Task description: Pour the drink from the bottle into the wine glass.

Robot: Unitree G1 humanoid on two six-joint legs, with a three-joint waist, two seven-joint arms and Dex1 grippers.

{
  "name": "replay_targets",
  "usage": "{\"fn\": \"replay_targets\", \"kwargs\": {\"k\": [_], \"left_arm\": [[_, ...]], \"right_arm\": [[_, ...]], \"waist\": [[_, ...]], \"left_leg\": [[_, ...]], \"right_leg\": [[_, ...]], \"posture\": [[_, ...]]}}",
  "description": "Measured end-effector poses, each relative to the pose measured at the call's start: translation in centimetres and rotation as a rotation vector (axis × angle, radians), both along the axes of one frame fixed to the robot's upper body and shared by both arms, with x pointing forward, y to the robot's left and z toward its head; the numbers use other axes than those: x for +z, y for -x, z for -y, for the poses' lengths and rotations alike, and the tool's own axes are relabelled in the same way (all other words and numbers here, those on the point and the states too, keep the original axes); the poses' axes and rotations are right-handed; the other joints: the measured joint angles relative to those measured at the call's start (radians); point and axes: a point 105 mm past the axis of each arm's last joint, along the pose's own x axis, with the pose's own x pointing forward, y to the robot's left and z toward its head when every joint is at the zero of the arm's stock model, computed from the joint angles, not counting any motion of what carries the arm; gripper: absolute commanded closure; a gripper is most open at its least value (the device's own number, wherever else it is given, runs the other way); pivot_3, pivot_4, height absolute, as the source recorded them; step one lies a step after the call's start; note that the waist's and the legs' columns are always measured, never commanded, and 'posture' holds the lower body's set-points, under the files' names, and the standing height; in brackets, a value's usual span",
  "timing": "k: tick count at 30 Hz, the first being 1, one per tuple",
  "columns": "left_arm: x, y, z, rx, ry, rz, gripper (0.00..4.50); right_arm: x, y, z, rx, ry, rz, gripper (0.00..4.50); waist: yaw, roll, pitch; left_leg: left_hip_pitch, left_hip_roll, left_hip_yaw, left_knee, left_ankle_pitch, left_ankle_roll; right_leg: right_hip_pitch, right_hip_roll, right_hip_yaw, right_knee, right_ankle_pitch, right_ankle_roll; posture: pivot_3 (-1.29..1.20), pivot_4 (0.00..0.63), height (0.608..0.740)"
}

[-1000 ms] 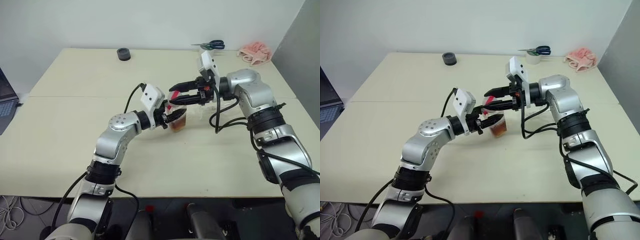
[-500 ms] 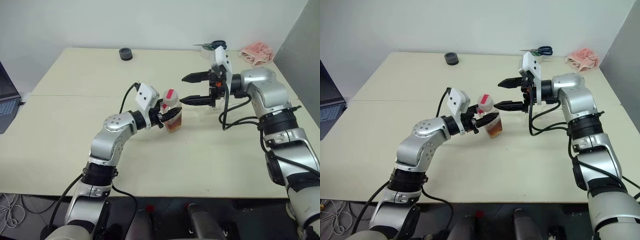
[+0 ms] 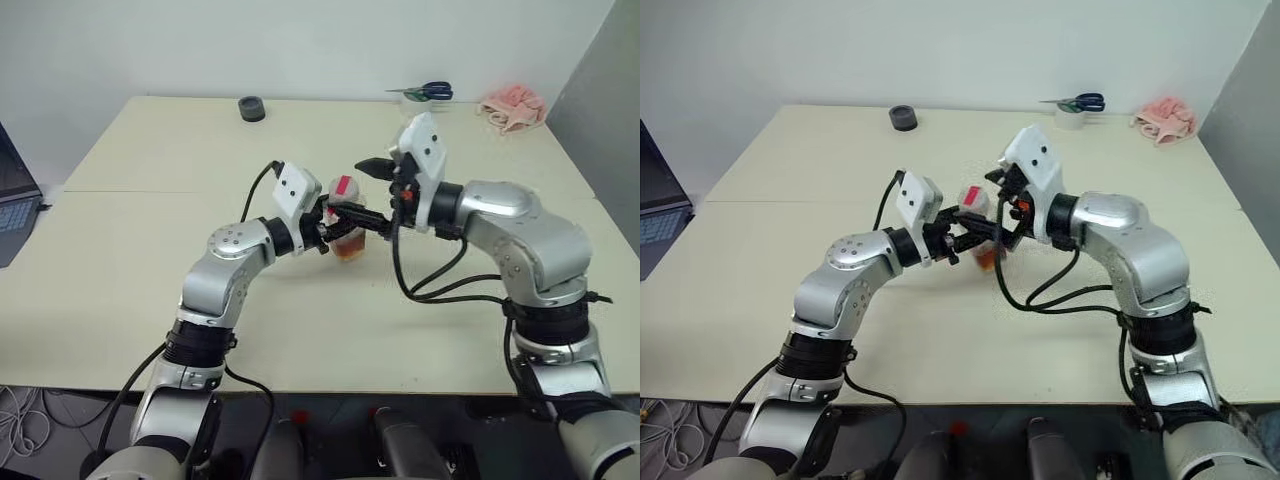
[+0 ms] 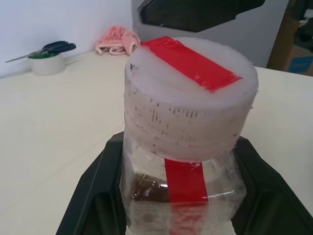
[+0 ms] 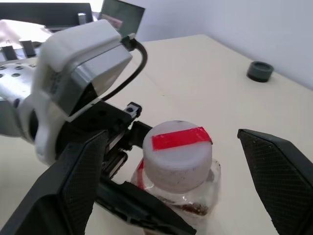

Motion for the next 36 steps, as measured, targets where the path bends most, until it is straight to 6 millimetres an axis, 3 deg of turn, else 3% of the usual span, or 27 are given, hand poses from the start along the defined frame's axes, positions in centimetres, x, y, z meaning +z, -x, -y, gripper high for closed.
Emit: {"fn": "replay_targets", "kwargs": {"k": [15,36], "left_arm": [[0.0,0.1,0.1,-0.017,-0.003,-0.002,2.36],[-0.1,0.3,1.0,-0.034,-0.014,-0.001,2.36]], "right_arm": [[-1.1,-1.3,-1.3,-0.137,-0.057,-0.037,0.00],[-1.1,-1.7,0.1,-0.107,-0.008,-0.013,0.00]], "waist": [[-0.001,0.000,0.000],[-0.002,0.000,0.000]], "left_leg": [[0.000,0.000,0.000,0.000,0.000,0.000],[0.000,0.000,0.001,0.000,0.000,0.000]], "right_leg": [[0.000,0.000,0.000,0.000,0.000,0.000],[0.000,0.000,0.000,0.000,0.000,0.001]], "posture": [[0.00,0.150,0.740],[0.00,0.150,0.740]]}}
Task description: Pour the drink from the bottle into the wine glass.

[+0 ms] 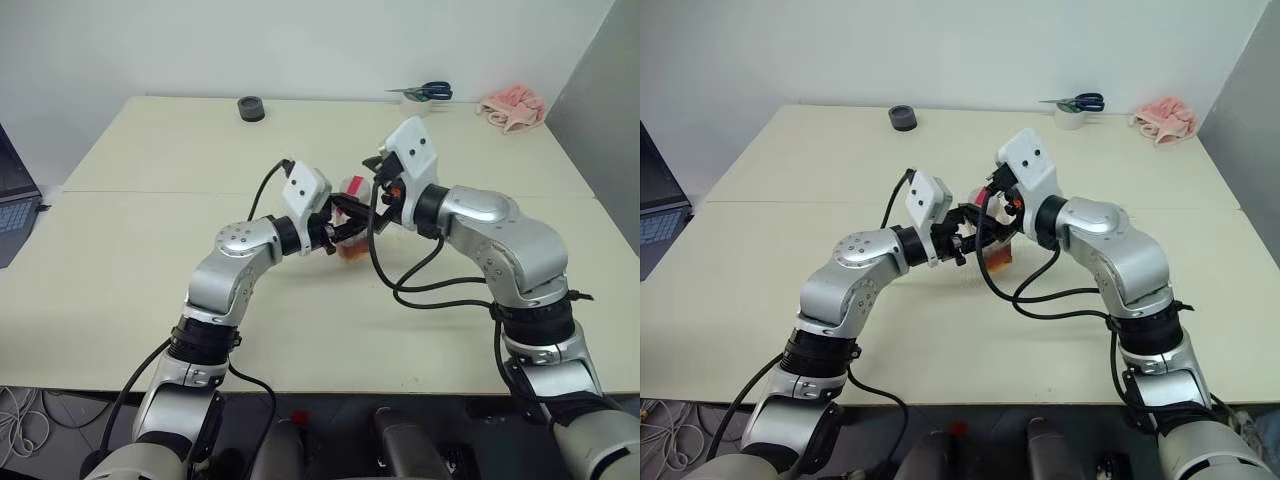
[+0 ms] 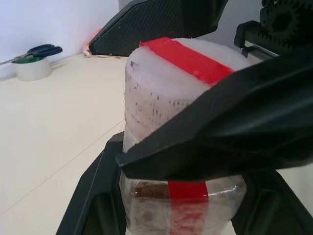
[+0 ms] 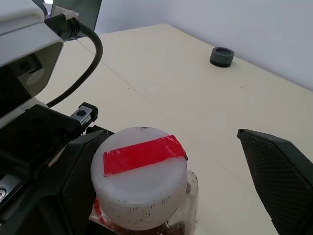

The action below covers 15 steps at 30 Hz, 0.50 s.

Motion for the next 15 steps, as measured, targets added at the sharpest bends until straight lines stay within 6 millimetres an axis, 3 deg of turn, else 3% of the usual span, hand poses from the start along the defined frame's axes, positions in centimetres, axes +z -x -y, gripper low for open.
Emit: {"fn": "replay_targets", "kwargs": {"k": [12,15], "left_arm": [[-0.1,-0.1,-0.1,0.008,-0.007,-0.002,2.36],[-0.1,-0.3,-0.8,0.030,-0.009,-0.002,2.36]], "right_arm": [[-0.2,0.8,1.9,0.060,0.007,-0.004,0.00],[-0.3,0.9,3.5,0.051,0.009,-0.013,0.00]], "waist": [[0.000,0.000,0.000],[0.001,0.000,0.000]], "left_leg": [[0.000,0.000,0.000,0.000,0.000,0.000],[0.000,0.000,0.000,0.000,0.000,0.000]], "right_leg": [[0.000,0.000,0.000,0.000,-0.002,0.003],[0.000,0.000,0.000,0.000,-0.002,0.004]], "posture": [[0.00,0.150,0.740],[0.00,0.150,0.740]]}}
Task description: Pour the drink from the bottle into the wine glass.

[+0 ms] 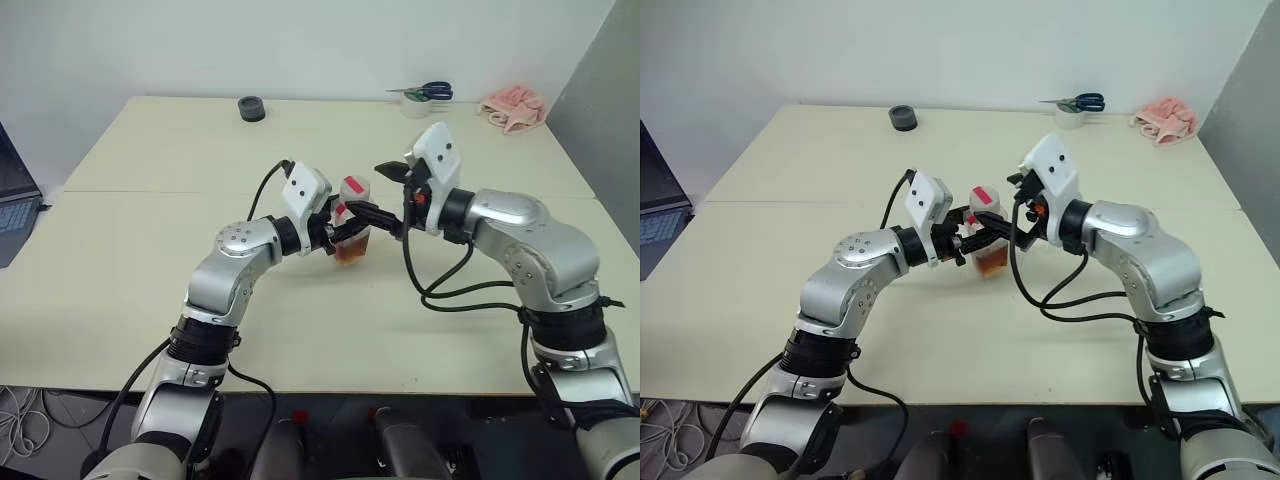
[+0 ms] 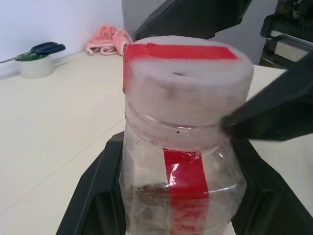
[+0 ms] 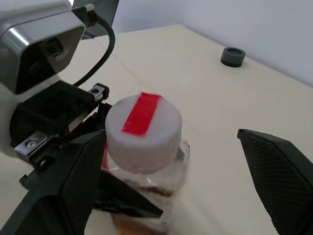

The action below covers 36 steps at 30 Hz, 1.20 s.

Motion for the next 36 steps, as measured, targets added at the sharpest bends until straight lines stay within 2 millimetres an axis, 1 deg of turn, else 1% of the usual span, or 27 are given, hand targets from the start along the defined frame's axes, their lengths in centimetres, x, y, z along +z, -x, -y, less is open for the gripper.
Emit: {"fn": "replay_targets", "kwargs": {"k": [2,3,4,5,7,8,16,18,20,22,24,27,29,32,36], "left_arm": [[-0.4,-0.2,-1.1,0.029,-0.010,-0.010,2.36],[-0.5,-0.2,-1.3,0.037,-0.011,-0.013,2.36],[-0.5,-0.2,-1.4,0.037,-0.009,-0.013,2.36],[-0.4,-0.2,-1.2,0.034,-0.005,-0.013,2.36],[-0.5,-0.1,-1.1,0.030,-0.002,-0.014,2.36],[-0.5,-0.1,-1.1,0.030,-0.002,-0.014,2.36],[-0.4,-0.2,-1.3,0.041,-0.003,-0.011,2.36],[-0.4,-0.4,-1.6,0.060,-0.004,-0.006,2.36],[-0.5,-0.9,-2.4,0.096,-0.007,-0.008,2.36],[-0.9,-2.1,-4.7,0.199,-0.005,-0.023,2.36],[-1.0,-3.3,-7.9,0.321,0.003,-0.028,2.37],[-0.5,-4.3,-12.3,0.491,0.001,-0.006,2.37],[-0.4,-4.7,-14.6,0.579,0.019,-0.006,2.37],[-0.4,-4.9,-16.5,0.660,0.038,0.006,2.37],[-0.1,-5.1,-19.0,0.790,0.065,0.025,2.37]], "right_arm": [[1.0,-0.5,2.7,-0.078,-0.012,0.021,0.00],[1.5,-0.4,3.2,-0.083,-0.021,0.034,0.00],[1.8,0.0,3.0,-0.057,-0.030,0.041,0.00],[1.8,0.6,2.3,-0.009,-0.033,0.040,0.00],[1.3,1.9,0.9,0.086,-0.023,0.028,0.00],[1.2,2.2,0.5,0.107,-0.018,0.022,0.00],[1.0,2.1,0.7,0.100,-0.010,0.019,0.00],[1.0,2.0,0.8,0.091,-0.008,0.019,0.00],[0.9,1.8,0.9,0.082,-0.008,0.014,0.00],[0.7,1.8,0.9,0.085,-0.025,-0.003,0.00],[-0.2,2.0,0.4,0.106,-0.060,-0.049,0.00],[-2.2,2.4,-1.2,0.138,-0.108,-0.126,0.00],[-2.8,2.5,-2.7,0.155,-0.135,-0.143,0.00],[-3.5,2.4,-4.4,0.157,-0.139,-0.131,0.00],[-4.8,2.9,-7.1,0.202,-0.124,-0.161,0.00]], "waist": [[0.000,0.000,0.000],[-0.001,0.000,0.000],[-0.002,0.000,0.000],[-0.002,0.000,0.000],[-0.003,0.000,0.000],[-0.002,0.000,0.000],[0.000,0.000,0.000],[0.000,0.000,0.000],[-0.001,0.000,0.000],[-0.003,0.000,0.000],[-0.008,0.000,0.000],[-0.011,0.000,0.000],[-0.010,0.000,0.000],[-0.005,0.000,0.000],[-0.003,0.000,0.000]], "left_leg": [[0.000,0.000,0.001,0.000,0.000,0.000],[0.000,0.000,0.001,0.000,0.000,0.000],[0.000,0.000,0.001,0.000,0.000,0.000],[0.001,0.001,0.001,0.000,0.000,0.000],[0.001,0.002,0.000,-0.001,0.000,0.000],[0.001,0.001,0.000,0.000,0.000,0.000],[0.000,0.001,0.000,0.000,0.000,0.000],[0.000,0.001,0.000,0.001,0.000,0.000],[0.001,0.001,0.000,0.000,0.000,0.000],[0.001,0.002,0.000,0.000,0.000,0.000],[0.001,0.003,0.000,0.000,0.000,0.000],[0.001,0.003,0.000,0.000,0.000,0.000],[0.001,0.003,0.000,0.000,0.000,0.000],[0.001,0.002,0.000,0.000,0.000,0.000],[0.001,0.003,0.000,0.000,0.000,0.000]], "right_leg": [[0.000,-0.001,0.001,0.000,0.000,0.000],[0.000,0.000,0.000,0.000,0.000,0.000],[0.000,0.000,0.000,0.000,0.000,0.000],[0.000,0.001,0.001,0.000,0.000,0.000],[0.000,0.002,0.000,0.000,0.000,0.000],[0.000,0.002,0.000,0.000,0.000,0.000],[0.000,0.002,0.001,0.000,0.000,0.000],[0.000,0.002,0.000,0.000,0.000,0.000],[0.000,0.002,0.001,0.000,0.000,0.000],[0.000,0.002,0.001,0.000,0.000,0.000],[0.000,0.003,0.001,0.000,0.000,0.000],[0.000,0.003,0.001,0.001,0.000,0.000],[-0.001,0.003,0.001,0.001,0.000,0.000],[0.000,0.002,0.000,0.000,0.000,0.000],[-0.001,0.002,0.000,0.001,0.000,0.000]], "posture": [[0.00,0.150,0.740],[0.00,0.150,0.740],[0.00,0.150,0.740],[0.00,0.150,0.740],[0.00,0.150,0.740],[0.00,0.150,0.740],[0.00,0.150,0.740],[0.00,0.150,0.740],[0.00,0.150,0.740],[0.00,0.150,0.740],[0.00,0.150,0.740],[0.00,0.150,0.740],[0.00,0.150,0.740],[0.00,0.150,0.740],[0.00,0.150,0.740]]}}
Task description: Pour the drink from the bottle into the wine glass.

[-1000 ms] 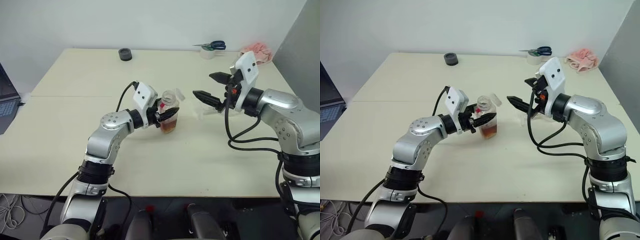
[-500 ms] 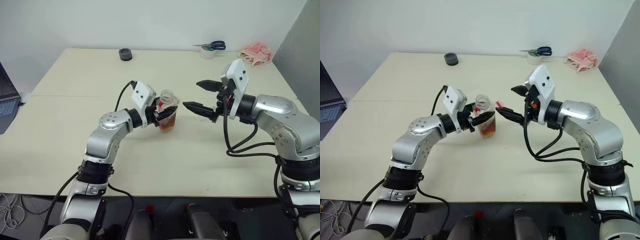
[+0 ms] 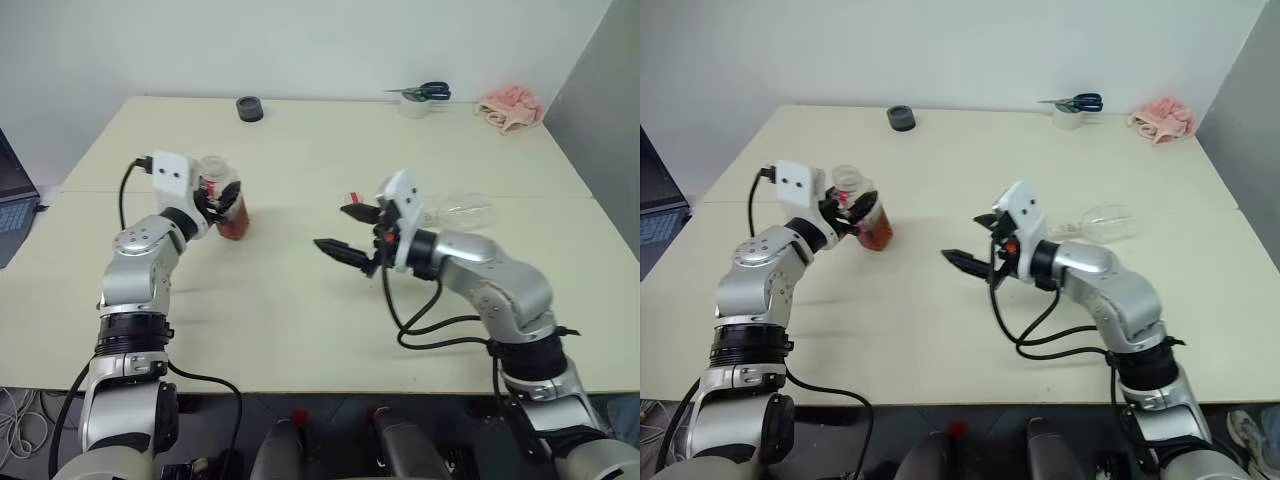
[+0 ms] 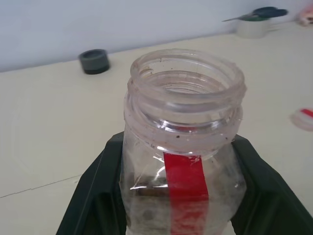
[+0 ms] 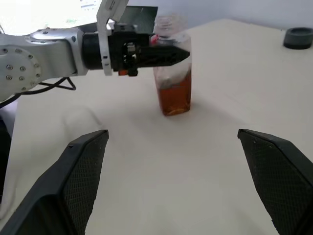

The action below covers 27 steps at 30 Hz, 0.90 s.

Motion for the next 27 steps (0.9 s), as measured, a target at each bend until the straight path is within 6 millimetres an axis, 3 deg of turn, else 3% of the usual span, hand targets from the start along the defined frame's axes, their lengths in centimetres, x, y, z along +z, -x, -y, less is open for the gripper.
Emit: {"fn": "replay_targets", "kwargs": {"k": [7,13,23,27], "left_arm": [[0.7,0.3,-2.8,0.123,0.109,0.042,2.37],[0.6,0.6,-3.9,0.150,0.258,0.068,2.37],[-0.6,0.6,-4.2,0.178,0.249,0.032,2.37],[-0.8,0.4,-4.6,0.223,0.235,0.021,1.11]], "right_arm": [[0.1,-0.9,-0.5,-0.016,0.018,0.019,0.00],[-0.1,-1.2,-0.4,-0.018,0.025,0.012,0.00],[-0.1,-1.3,-0.5,-0.011,0.033,0.013,0.00],[-0.4,-1.4,-0.6,-0.011,0.034,-0.006,0.00]], "waist": [[0.003,0.000,0.000],[0.003,0.000,0.000],[0.002,-0.001,0.000],[0.002,-0.001,0.000]], "left_leg": [[-0.001,-0.001,-0.001,0.000,0.000,0.000],[-0.001,-0.001,-0.001,0.000,0.000,0.000],[0.000,-0.001,-0.001,0.000,0.000,0.000],[0.000,-0.001,-0.001,0.000,0.000,0.000]], "right_leg": [[0.000,-0.002,-0.001,0.000,0.003,-0.004],[0.000,-0.001,-0.001,0.000,0.003,-0.005],[0.000,-0.001,-0.001,0.000,0.003,-0.005],[0.001,-0.001,-0.001,0.000,0.003,-0.005]], "posture": [[0.00,0.150,0.740],[0.00,0.150,0.740],[0.00,0.150,0.740],[0.00,0.150,0.740]]}}
